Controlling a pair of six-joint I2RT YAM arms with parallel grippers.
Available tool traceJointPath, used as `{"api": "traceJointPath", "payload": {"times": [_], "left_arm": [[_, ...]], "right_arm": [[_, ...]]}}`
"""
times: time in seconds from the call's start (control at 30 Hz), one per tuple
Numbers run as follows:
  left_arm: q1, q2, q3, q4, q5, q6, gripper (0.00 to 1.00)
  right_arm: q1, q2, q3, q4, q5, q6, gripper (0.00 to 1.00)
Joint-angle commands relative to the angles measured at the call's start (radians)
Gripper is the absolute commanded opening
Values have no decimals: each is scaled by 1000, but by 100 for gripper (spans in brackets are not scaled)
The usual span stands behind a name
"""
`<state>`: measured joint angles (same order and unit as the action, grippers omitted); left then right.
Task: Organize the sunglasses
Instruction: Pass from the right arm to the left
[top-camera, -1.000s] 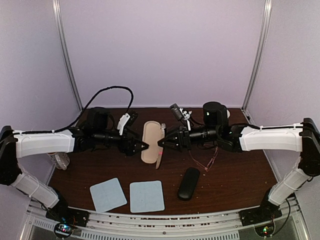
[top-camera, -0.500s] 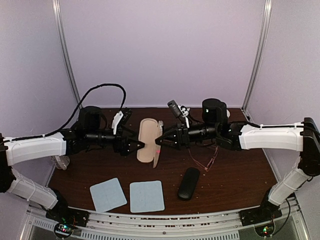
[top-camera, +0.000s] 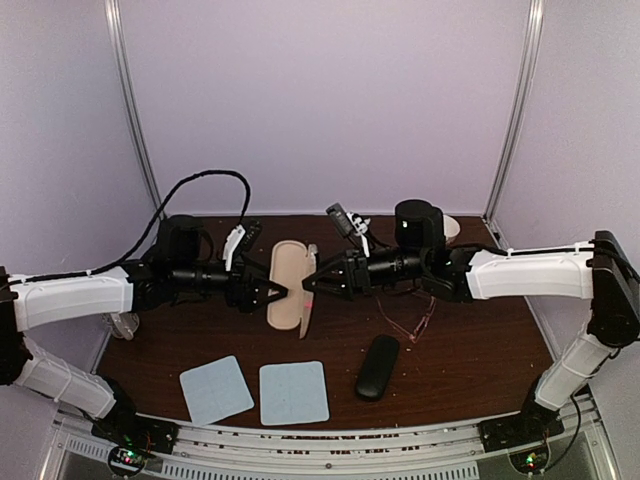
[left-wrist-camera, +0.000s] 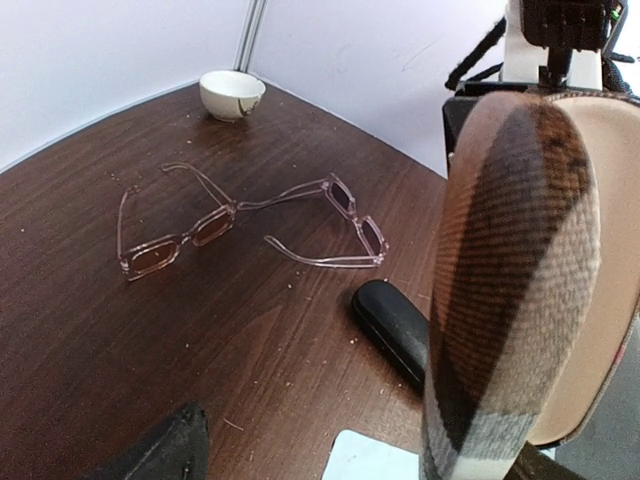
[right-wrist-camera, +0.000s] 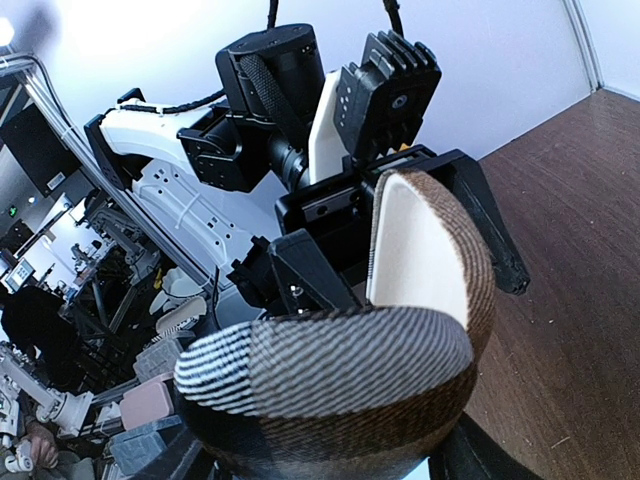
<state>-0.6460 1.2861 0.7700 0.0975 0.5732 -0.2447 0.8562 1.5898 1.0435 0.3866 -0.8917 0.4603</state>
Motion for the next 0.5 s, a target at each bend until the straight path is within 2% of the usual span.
{"api": "traceJointPath", "payload": {"times": [0.0, 0.2, 0.47], "left_arm": [[12, 16, -12, 82, -18, -23, 87], [11, 26, -10, 104, -25, -39, 80], [12, 42, -8, 161, 38, -83, 40]], "right_arm": [[32, 11, 53, 95, -83, 34, 12], [35, 23, 67, 115, -81, 45, 12], [40, 41, 71, 128, -41, 33, 12]]}}
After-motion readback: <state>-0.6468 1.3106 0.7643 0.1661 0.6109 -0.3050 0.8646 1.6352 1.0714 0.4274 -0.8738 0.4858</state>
